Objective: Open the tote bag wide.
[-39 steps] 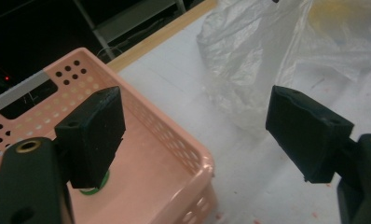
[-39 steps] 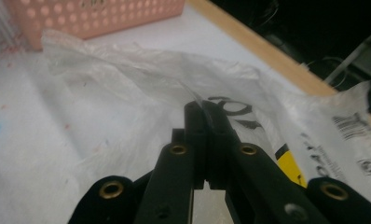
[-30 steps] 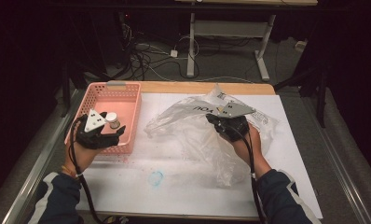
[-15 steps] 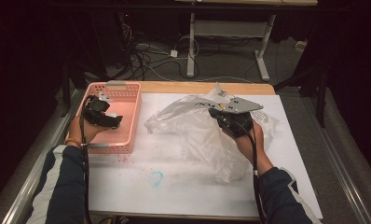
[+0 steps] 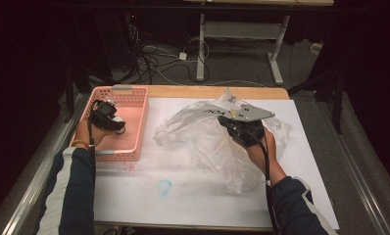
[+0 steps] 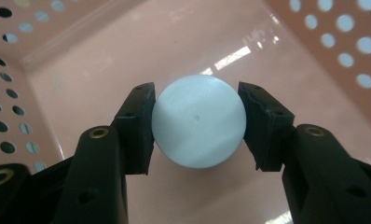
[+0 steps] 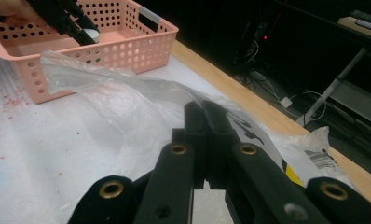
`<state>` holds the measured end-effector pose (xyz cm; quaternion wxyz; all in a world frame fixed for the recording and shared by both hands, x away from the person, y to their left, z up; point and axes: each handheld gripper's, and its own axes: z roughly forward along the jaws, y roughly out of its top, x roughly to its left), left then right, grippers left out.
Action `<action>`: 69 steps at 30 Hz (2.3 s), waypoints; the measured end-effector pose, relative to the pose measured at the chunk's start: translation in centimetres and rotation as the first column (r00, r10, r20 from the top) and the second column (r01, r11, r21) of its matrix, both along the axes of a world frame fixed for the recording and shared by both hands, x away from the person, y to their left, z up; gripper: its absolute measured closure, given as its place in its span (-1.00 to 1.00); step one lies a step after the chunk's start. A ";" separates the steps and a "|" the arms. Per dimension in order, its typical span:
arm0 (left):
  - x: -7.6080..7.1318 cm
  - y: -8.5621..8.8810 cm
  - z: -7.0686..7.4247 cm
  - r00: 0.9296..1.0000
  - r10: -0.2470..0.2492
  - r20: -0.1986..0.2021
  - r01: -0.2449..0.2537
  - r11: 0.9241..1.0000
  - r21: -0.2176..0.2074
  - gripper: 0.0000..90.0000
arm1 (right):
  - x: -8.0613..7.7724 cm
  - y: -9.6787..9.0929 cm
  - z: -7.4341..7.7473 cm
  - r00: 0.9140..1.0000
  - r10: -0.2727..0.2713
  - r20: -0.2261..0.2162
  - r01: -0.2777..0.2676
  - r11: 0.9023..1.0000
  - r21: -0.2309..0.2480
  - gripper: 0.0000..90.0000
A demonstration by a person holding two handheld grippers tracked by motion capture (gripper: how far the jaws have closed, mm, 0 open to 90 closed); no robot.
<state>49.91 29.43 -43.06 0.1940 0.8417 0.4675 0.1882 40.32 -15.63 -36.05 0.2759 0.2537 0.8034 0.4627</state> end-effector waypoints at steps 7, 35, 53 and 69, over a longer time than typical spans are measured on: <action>-0.9 0.0 1.2 0.995 -0.005 0.103 0.009 0.999 -0.042 0.07 | -0.1 -0.2 0.2 0.999 -0.029 0.029 0.029 1.000 0.000 1.00; -9.4 -5.8 6.2 0.847 -0.164 0.506 0.304 0.930 -0.207 0.07 | -0.1 -0.7 -0.7 0.995 -0.087 0.051 0.089 0.995 -0.051 1.00; -15.5 -15.2 8.5 0.682 -0.449 0.578 0.604 0.791 -0.098 0.07 | -0.9 0.1 0.8 0.990 -0.100 0.097 0.102 0.995 -0.012 1.00; -15.3 -20.4 5.9 0.653 -0.563 0.506 0.676 0.735 -0.056 0.07 | -1.1 0.6 0.3 0.994 -0.073 0.080 0.075 0.997 -0.022 1.00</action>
